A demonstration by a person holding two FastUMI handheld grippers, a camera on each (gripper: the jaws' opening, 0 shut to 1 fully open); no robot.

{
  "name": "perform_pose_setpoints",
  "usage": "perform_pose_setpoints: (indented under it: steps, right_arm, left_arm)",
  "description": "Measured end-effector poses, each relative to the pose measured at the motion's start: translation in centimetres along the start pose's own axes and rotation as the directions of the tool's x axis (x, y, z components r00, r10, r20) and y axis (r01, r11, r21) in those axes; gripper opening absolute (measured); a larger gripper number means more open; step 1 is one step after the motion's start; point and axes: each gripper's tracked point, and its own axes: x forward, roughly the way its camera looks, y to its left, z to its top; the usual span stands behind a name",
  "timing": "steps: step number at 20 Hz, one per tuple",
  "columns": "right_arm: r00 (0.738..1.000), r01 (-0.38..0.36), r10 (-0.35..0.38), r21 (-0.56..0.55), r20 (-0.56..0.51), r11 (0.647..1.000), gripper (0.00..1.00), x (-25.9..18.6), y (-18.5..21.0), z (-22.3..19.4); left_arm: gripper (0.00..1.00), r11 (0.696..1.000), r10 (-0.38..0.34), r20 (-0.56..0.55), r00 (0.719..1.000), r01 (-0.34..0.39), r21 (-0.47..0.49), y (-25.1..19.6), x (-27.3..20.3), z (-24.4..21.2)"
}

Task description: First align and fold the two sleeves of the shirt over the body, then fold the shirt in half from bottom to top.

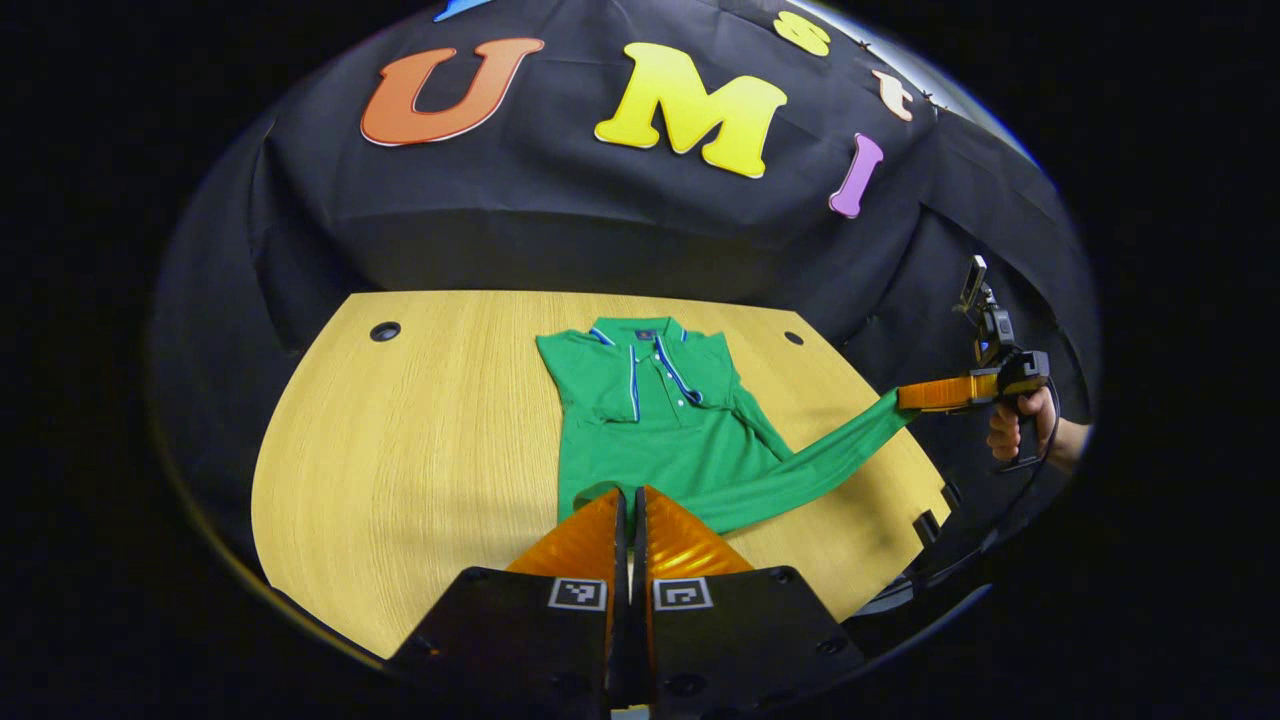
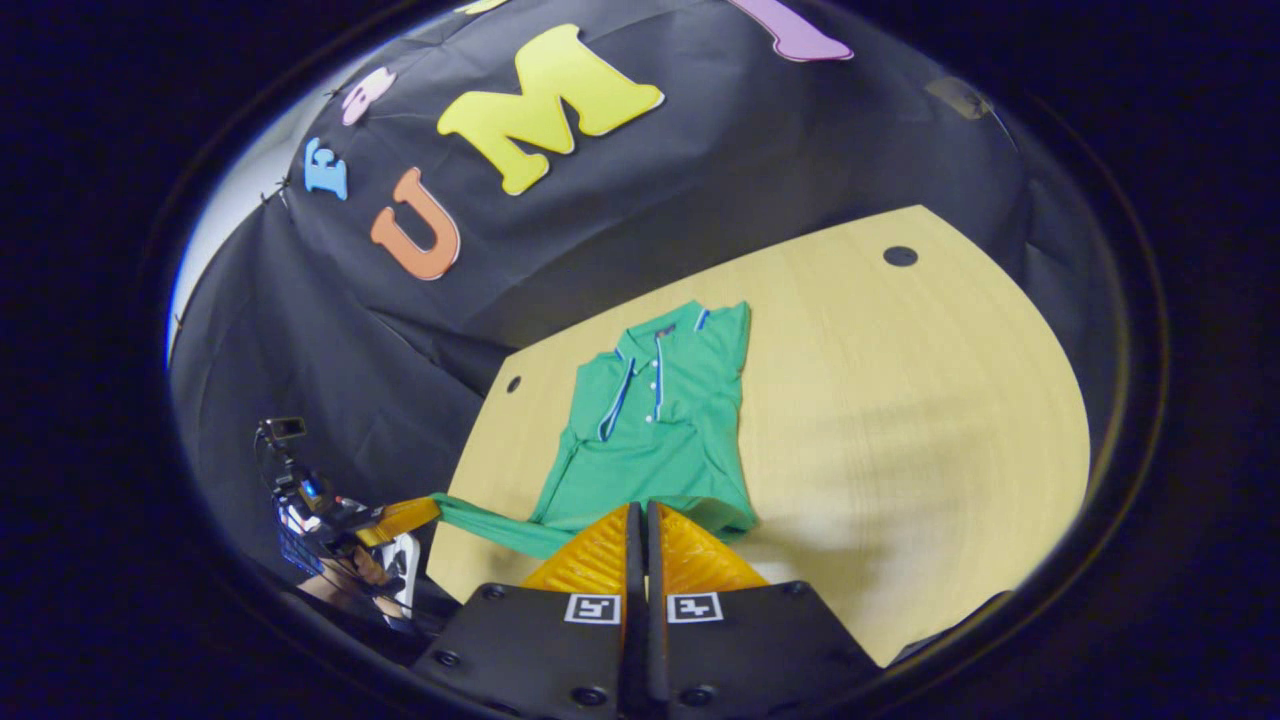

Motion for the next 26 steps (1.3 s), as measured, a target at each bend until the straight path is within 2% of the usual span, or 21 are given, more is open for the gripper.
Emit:
perform_pose_setpoints:
  steps: [1, 3, 4, 5, 9, 15, 20, 24, 25, 26]
  right_arm:
    - [1.000, -0.005, 0.005, 0.002, 0.012, 1.000, 0.02, 0.3, 0.2, 1.1]
    - [0.999, -0.008, 0.008, 0.002, 0.031, 1.000, 0.05, 1.0, 0.3, 3.4]
    - [0.999, -0.006, 0.006, -0.001, 0.040, 1.000, 0.00, 1.5, 0.3, 4.5]
    - [0.999, -0.005, 0.005, -0.006, 0.050, 1.000, 0.02, 2.0, 0.4, 5.6]
    - [0.994, 0.031, -0.026, -0.053, 0.103, 0.998, 0.00, 3.9, 0.0, 10.4]
    - [0.981, 0.096, -0.072, -0.129, 0.182, 0.987, 0.02, 7.8, -1.0, 17.2]
    - [0.975, 0.141, -0.102, -0.193, 0.195, 0.971, 0.00, 13.7, -3.0, 19.2]
    - [0.971, 0.173, -0.133, -0.204, 0.198, 0.964, 0.02, 18.7, -5.5, 19.7]
    - [0.965, 0.194, -0.148, -0.210, 0.215, 0.958, 0.00, 19.8, -6.3, 20.0]
    - [0.960, 0.213, -0.164, -0.213, 0.229, 0.953, 0.02, 21.0, -7.1, 20.3]
  left_arm:
    - [0.03, 1.000, 0.002, 0.014, 1.000, -0.002, -0.007, 0.3, 0.3, 1.0]
    - [0.03, 1.000, 0.011, 0.041, 0.999, -0.010, -0.007, 1.1, 1.0, 3.4]
    - [0.03, 1.000, 0.012, 0.059, 0.998, -0.011, -0.006, 1.5, 1.6, 4.8]
    - [0.03, 1.000, 0.013, 0.076, 0.997, -0.013, -0.003, 1.7, 2.2, 6.2]
    - [0.03, 1.000, 0.023, 0.128, 0.991, -0.023, 0.001, 3.0, 4.8, 11.5]
    - [0.03, 0.997, 0.023, 0.174, 0.985, -0.011, -0.070, 4.5, 9.7, 16.5]
    - [0.03, 0.995, 0.072, 0.163, 0.984, -0.061, -0.074, 7.5, 15.6, 17.2]
    - [0.03, 0.988, 0.132, 0.152, 0.980, -0.117, -0.101, 10.5, 20.3, 15.9]
    - [0.03, 0.986, 0.150, 0.145, 0.978, -0.136, -0.098, 11.3, 21.4, 15.4]
    - [0.04, 0.984, 0.163, 0.142, 0.976, -0.149, -0.101, 11.9, 22.6, 15.0]
